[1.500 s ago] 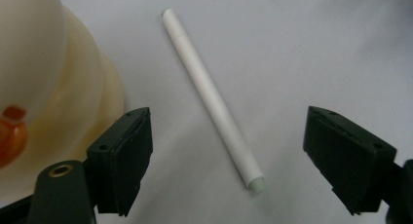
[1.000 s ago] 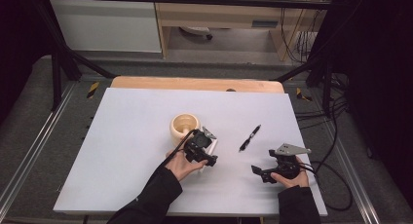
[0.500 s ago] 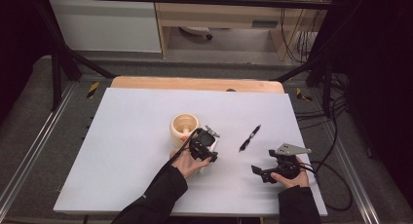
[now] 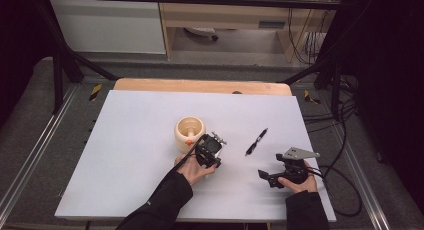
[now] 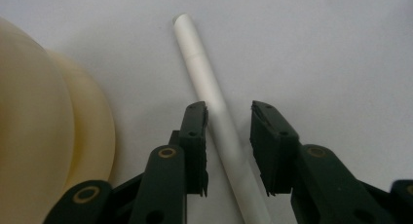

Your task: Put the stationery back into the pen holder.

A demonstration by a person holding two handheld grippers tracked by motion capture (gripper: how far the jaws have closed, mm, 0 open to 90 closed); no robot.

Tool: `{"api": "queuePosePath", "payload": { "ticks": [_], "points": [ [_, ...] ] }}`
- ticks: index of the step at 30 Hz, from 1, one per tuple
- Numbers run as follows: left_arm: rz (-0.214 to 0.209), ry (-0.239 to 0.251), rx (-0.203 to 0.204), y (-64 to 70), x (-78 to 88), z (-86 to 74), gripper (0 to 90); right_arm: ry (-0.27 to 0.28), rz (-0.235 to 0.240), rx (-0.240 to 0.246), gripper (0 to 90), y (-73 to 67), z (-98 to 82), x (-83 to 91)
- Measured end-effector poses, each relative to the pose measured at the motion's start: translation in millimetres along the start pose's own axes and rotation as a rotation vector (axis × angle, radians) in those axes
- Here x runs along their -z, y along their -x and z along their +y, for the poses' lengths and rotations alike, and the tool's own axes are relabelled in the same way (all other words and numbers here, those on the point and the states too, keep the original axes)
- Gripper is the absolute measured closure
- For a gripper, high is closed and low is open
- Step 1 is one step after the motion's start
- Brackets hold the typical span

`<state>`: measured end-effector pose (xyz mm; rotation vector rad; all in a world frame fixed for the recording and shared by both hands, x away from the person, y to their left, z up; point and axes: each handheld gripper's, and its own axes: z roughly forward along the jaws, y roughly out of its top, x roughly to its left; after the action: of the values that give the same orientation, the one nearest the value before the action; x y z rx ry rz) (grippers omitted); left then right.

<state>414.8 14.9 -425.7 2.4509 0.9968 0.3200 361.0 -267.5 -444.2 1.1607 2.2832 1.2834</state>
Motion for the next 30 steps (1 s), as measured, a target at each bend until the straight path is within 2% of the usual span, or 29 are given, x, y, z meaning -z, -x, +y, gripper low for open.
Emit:
{"api": "queuePosePath", "payload": {
  "ticks": [5, 12, 16, 24, 30],
  "points": [
    [0.003, -0.011, 0.010, -0.2, -2.5, -0.7, 72.1, 0.004, 0.000, -0.001, 0.6, 0.1, 0.1, 0.1],
    [0.003, -0.011, 0.020, -0.2, -3.6, -1.2, 72.3, 0.005, 0.001, -0.001, 0.6, -0.1, 0.2, 0.3],
    [-0.004, -0.011, 0.018, -0.8, -3.8, -1.1, 78.3, 0.005, 0.000, -0.001, 0.6, 0.1, 0.3, 0.4],
    [-0.009, -0.012, 0.005, -1.5, -3.9, -1.4, 78.4, 0.005, 0.002, -0.003, 0.6, -0.1, 0.3, 0.3],
    [-0.021, -0.014, 0.017, -2.9, -4.0, -1.0, 78.6, 0.006, 0.003, -0.004, 0.6, -0.1, 0.4, 0.3]
  ]
}}
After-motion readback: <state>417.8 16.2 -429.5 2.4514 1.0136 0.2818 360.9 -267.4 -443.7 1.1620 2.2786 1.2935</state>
